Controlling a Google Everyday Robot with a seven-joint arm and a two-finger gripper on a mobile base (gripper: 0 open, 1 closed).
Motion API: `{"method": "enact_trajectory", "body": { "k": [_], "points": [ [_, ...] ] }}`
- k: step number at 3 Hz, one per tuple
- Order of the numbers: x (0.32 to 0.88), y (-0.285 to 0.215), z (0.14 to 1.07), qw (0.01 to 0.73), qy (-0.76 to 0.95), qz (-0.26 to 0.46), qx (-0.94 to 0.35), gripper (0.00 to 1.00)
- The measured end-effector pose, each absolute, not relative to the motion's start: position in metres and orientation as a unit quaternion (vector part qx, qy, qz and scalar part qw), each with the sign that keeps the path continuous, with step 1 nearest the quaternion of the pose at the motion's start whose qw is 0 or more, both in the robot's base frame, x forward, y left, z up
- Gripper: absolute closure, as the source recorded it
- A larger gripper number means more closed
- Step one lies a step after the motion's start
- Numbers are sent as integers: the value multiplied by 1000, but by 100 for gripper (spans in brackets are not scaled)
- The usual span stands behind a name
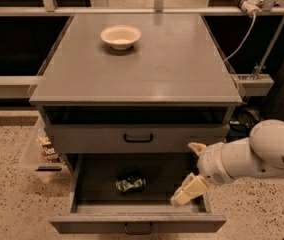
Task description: Pick green can from middle drawer and place on counter
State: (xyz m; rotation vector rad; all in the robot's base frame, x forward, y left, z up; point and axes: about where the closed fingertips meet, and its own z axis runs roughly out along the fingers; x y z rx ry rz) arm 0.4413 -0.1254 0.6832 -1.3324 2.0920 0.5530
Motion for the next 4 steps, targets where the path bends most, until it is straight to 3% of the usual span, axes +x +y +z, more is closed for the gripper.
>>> {"method": "enact_trajectory", "body": {
  "k": [1, 4],
  "points": [
    [440, -114, 637, 298, 781, 269, -478, 0],
    [437, -113, 586, 292, 798, 289, -440, 0]
  ]
}}
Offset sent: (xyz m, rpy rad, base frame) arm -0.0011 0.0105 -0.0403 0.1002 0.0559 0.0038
